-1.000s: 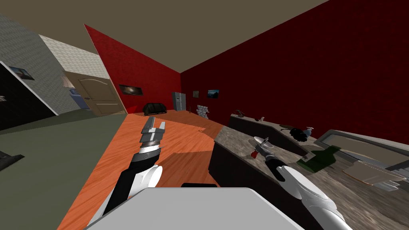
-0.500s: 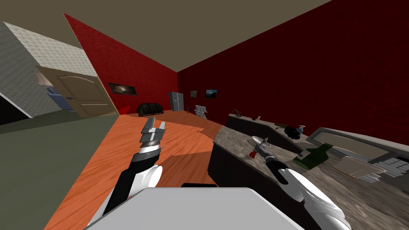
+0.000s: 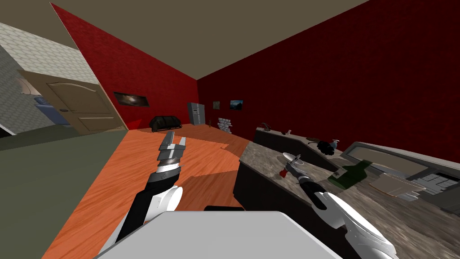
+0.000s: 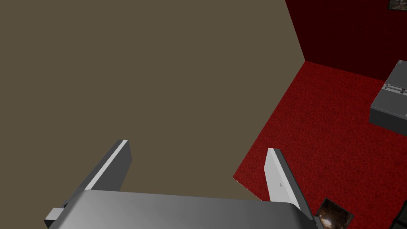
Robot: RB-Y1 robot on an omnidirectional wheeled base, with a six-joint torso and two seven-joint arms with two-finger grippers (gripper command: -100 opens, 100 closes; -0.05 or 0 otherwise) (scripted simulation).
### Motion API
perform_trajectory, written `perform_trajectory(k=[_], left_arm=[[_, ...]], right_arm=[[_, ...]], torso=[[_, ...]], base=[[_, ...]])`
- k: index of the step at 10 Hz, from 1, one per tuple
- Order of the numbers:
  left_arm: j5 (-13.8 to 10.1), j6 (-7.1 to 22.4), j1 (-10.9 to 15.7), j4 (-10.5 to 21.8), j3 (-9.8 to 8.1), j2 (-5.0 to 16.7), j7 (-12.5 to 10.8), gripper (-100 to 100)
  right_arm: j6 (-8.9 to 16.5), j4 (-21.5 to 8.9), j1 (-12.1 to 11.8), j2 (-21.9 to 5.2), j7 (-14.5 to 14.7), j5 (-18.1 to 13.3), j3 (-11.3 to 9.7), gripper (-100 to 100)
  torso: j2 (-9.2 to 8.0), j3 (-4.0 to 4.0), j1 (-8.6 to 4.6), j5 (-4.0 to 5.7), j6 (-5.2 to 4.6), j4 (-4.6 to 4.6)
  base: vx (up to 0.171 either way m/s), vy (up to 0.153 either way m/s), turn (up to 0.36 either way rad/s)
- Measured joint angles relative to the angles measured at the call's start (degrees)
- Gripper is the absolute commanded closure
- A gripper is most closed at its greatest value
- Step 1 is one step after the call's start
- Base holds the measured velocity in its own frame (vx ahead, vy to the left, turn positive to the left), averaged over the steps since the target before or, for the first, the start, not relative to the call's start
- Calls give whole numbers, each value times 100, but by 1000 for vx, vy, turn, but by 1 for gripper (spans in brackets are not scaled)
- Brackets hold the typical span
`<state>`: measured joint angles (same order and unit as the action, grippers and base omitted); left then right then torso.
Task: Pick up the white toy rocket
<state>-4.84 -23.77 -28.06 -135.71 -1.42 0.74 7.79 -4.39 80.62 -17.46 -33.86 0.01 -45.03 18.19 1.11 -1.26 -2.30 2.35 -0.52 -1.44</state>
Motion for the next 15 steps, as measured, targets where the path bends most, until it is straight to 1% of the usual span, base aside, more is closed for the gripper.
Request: perform_trajectory(k=[1,3,4,5,6,7,9,11,12,13,14,15], left_arm=[[0,0,1,0,1,0,0,0],[0,0,3,0,1,0,0,0],[0,0,3,0,1,0,0,0],[0,0,3,1,1,0,0,0],[0,0,1,0,0,0,0,0],[0,0,1,0,1,0,0,0],[0,0,3,0,1,0,0,0],[0,0,3,1,1,0,0,0],[0,0,3,1,1,0,0,0],[0,0,0,0,0,0,0,0],[0,0,1,0,0,0,0,0],[0,0,3,0,1,0,0,0]], right_arm=[[-94,161,-110,65,149,180,51,100],[-210,201,-113,96,475,525,109,100],[-232,201,-109,103,639,608,118,100],[-241,196,-108,108,800,635,123,100],[-346,373,-271,139,926,817,173,100],[-446,550,-392,205,1065,1003,230,100],[-539,601,-387,275,1396,1338,268,100],[-560,603,-382,283,1721,1442,270,100],[-560,600,-382,285,1828,1449,271,100],[-699,704,-491,361,1971,1606,340,100],[-805,893,-633,419,2126,1787,398,100],[-857,962,-658,434,2283,1965,422,100]], torso=[[18,-10,4,-2,23,-1],[-2,1,-4,4,29,4],[-17,9,-8,5,24,6],[-24,14,-9,3,22,7],[-11,8,2,-4,3,6],[8,-2,11,-5,20,4],[-2,2,-1,2,32,6],[-26,16,-10,2,23,11],[-29,18,-8,0,23,11],[-4,6,5,-8,4,8],[9,-2,11,-10,23,6],[4,0,12,-8,33,7]], base=[[73,9,25],[6,2,30],[-12,1,-6],[73,22,-272],[128,31,-233],[90,16,-11],[15,-1,37],[-11,-5,-7],[109,21,-309],[136,22,-207],[68,18,16],[15,14,46]])
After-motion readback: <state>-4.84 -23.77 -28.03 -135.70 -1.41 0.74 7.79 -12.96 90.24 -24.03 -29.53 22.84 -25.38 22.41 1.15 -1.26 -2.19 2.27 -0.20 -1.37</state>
